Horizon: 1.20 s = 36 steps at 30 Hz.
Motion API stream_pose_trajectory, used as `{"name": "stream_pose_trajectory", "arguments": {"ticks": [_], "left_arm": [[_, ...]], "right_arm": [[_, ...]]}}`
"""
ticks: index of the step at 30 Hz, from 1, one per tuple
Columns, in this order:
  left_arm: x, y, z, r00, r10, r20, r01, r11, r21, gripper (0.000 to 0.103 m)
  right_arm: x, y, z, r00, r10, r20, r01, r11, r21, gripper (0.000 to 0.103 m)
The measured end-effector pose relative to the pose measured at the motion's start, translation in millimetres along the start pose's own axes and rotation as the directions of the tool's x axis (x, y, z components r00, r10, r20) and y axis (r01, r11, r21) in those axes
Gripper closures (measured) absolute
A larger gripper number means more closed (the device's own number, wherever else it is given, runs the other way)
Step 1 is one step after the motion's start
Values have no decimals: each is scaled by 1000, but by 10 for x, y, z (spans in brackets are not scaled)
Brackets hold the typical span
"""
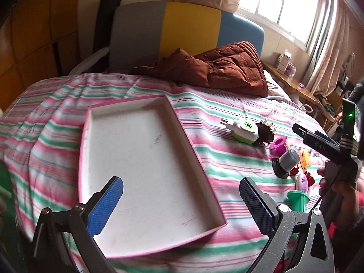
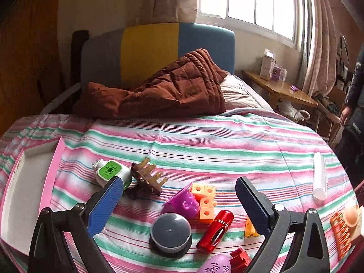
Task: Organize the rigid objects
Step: 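Move the left tool toward the white plug device with green face, then close the left tool on the white plug device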
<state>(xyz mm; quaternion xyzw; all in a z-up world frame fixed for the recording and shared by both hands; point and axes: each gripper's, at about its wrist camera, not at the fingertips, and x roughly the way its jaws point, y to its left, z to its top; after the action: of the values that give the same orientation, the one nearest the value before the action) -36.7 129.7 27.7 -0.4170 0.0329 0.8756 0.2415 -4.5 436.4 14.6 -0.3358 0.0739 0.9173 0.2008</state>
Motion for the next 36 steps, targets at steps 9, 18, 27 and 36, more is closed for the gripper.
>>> {"name": "stream_pose_trajectory", "arguments": {"ticks": [9, 18, 27, 36], "left_arm": [[597, -487, 380, 988, -80, -135, 84, 996, 30, 10], [1281, -830, 749, 959, -153, -238, 131, 986, -103, 20], [2001, -869, 912, 906, -229, -356, 78, 917, -391, 16], [2101, -965, 905, 912, -234, -338, 124, 940, -317, 35]], "right_arm": [[-29, -359, 89, 997, 80, 19, -82, 972, 222, 2], [-26, -458, 106, 994, 109, 21, -111, 953, 281, 2], [-52, -565, 126, 989, 142, 44, -149, 931, 334, 2], [-23, -697, 116, 984, 174, 37, -174, 900, 400, 2]]}}
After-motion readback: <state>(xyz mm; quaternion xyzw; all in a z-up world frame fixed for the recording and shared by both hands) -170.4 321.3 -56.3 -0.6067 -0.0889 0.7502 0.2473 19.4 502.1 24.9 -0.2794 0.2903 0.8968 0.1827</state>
